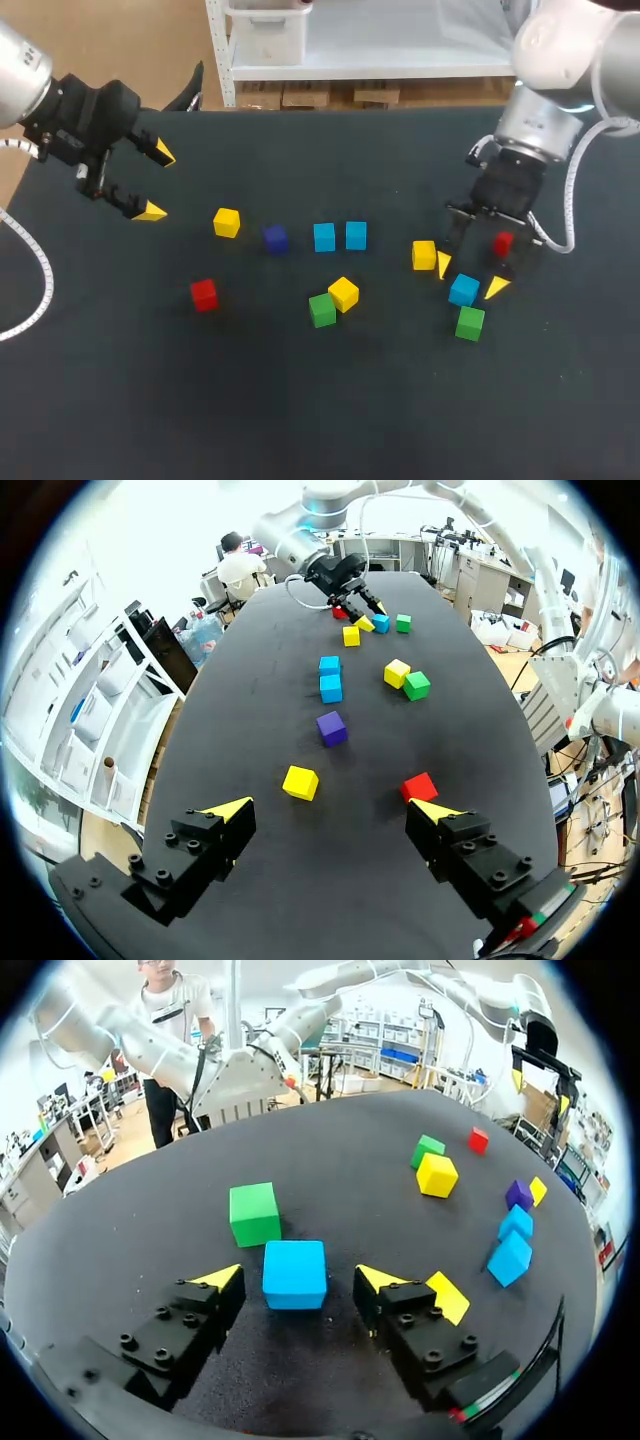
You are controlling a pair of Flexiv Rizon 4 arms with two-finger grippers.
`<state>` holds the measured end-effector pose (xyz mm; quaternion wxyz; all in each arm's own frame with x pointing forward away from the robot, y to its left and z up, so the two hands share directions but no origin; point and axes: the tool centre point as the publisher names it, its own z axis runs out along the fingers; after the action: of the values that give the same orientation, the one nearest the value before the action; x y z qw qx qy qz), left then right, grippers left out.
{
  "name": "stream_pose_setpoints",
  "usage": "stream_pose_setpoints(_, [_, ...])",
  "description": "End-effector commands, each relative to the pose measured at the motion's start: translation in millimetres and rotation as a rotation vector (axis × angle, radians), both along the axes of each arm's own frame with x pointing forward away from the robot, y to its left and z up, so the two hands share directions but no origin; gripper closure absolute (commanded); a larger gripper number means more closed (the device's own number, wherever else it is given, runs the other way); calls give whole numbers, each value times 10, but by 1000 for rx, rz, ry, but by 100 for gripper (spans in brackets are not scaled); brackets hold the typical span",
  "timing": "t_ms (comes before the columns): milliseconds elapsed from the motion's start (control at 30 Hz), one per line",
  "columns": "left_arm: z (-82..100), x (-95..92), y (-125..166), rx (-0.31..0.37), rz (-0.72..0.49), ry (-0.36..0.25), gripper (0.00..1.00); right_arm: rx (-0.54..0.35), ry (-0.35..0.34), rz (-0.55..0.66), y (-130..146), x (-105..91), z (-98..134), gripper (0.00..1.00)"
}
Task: Place the blue cubes, place green cubes on the blue cubes, place the yellow cubes on the green cubes, then place the red cubes on the yellow cubes, and place purple cube on the red cubes.
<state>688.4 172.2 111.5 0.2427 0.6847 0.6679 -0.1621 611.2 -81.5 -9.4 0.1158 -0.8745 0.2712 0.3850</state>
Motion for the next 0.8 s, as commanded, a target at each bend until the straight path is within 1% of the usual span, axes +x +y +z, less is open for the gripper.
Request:
stream_pose_setpoints(33, [-6, -7, 8, -3, -1, -4, 0, -13, 7, -4, 0, 3, 5, 35])
stream_pose_setpoints(67, [-6, -7, 8, -3, -1, -4, 0, -14, 7, -6, -2, 3, 4, 35])
stream_pose_setpoints(167, [-6, -7, 8, -3, -1, -4, 0, -20, 8, -10, -5, 5, 16, 49])
stream_pose_setpoints(333, [-6, -7, 8, -3, -1, -4, 0, -18, 7, -10, 9, -4, 41, 59])
stream_pose_setpoints(367, [-6, -7, 8, -3, -1, -4, 0, -17, 7, -10, 13, -6, 42, 67])
stream_pose_setpoints(400, [-6, -7, 8, -3, -1, -4, 0, -15, 7, -9, 16, -8, 43, 78])
stream_pose_setpoints(433, [-6, -7, 8, -3, -1, -4, 0, -14, 8, -9, 19, -11, 47, 92])
stream_pose_setpoints(467, [-6, -7, 8, -3, -1, -4, 0, -13, 8, -9, 19, -15, 55, 100])
stream_pose_setpoints(533, [-6, -7, 8, -3, -1, -4, 0, -13, 9, -19, 2, -19, 83, 100])
stream_pose_setpoints(633, [-6, -7, 8, -3, -1, -4, 0, -22, 21, -71, -59, 8, 173, 100])
stream_pose_setpoints(733, [-6, -7, 8, -3, -1, -4, 0, -21, 34, -189, -163, 106, 343, 100])
stream_pose_setpoints(800, [-6, -7, 8, -3, -1, -4, 0, -23, 48, -304, -236, 207, 456, 100])
